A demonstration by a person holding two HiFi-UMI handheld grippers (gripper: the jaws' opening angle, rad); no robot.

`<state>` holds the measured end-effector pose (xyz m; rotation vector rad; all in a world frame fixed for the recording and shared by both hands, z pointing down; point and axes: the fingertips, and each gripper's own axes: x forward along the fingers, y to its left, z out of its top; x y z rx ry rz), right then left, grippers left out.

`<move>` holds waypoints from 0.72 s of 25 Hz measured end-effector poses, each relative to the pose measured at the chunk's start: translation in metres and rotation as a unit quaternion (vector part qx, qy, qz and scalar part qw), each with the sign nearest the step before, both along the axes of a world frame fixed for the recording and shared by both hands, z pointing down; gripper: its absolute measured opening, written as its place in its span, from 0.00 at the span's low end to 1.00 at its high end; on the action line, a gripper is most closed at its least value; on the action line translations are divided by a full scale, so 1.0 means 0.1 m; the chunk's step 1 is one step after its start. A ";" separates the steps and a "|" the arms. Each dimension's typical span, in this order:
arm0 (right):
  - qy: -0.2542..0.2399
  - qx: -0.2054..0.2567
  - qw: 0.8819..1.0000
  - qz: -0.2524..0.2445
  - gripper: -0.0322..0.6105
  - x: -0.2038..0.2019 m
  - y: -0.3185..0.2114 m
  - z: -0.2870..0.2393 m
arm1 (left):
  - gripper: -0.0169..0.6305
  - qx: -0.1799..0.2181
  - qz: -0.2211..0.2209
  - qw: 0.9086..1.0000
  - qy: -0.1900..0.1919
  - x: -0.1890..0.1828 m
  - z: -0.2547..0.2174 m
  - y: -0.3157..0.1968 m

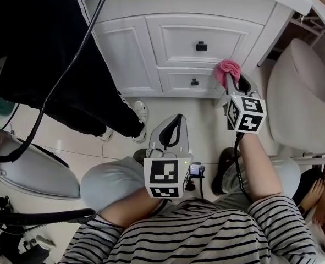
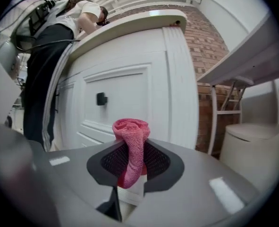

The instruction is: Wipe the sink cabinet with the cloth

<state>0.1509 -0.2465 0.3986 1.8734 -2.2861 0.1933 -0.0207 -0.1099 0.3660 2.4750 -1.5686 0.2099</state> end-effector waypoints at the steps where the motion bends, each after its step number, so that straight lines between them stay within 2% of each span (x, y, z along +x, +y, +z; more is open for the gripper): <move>1: -0.002 0.004 0.999 -0.032 0.19 -0.24 0.00 0.03 | 0.02 0.007 -0.004 1.000 -0.002 -0.04 -0.04 -0.01; 4: 0.013 0.018 0.991 -0.135 0.19 -1.07 -0.07 0.13 | 0.02 0.009 -0.017 1.000 -0.002 -0.15 -0.04 -0.06; 6: 0.032 0.029 0.980 -0.194 0.19 -1.52 -0.13 0.22 | 0.02 -0.011 -0.023 0.999 0.020 -0.16 0.02 -0.08; 8: 0.045 0.030 0.972 -0.227 0.19 -1.88 -0.19 0.39 | 0.02 -0.025 -0.027 0.999 0.036 -0.22 0.05 -0.07; 10: 0.055 0.030 0.970 -0.237 0.19 -2.15 -0.27 0.52 | 0.02 -0.023 -0.033 0.999 0.034 -0.31 0.04 -0.09; 13: 0.074 0.034 0.970 -0.227 0.19 -2.13 -0.35 0.55 | 0.02 -0.021 -0.033 0.999 0.035 -0.30 0.02 -0.14; 18: 0.072 0.033 0.982 -0.170 0.19 -1.46 -0.31 0.56 | 0.02 -0.028 -0.026 0.998 0.041 -0.26 0.05 -0.15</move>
